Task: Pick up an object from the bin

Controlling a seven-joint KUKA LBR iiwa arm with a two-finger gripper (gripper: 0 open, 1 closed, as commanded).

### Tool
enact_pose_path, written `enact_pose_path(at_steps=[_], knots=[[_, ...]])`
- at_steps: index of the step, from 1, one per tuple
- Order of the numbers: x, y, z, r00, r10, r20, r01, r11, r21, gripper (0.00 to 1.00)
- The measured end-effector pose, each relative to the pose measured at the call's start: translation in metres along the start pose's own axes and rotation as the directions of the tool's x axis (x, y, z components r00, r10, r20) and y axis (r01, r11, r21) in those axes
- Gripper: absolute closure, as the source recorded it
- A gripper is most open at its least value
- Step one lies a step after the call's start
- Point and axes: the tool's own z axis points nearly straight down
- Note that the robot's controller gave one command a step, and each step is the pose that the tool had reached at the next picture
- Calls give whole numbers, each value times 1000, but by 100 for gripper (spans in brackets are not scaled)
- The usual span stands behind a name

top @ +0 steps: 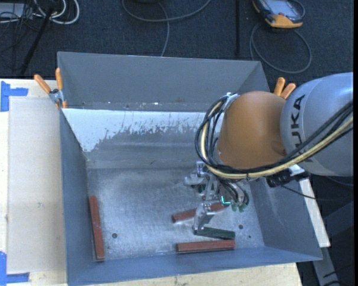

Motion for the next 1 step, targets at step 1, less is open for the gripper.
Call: enact_pose_path(at_steps=[1], knots=[[-2, 0, -4, 1000, 1, 7, -1, 1000, 0, 0]])
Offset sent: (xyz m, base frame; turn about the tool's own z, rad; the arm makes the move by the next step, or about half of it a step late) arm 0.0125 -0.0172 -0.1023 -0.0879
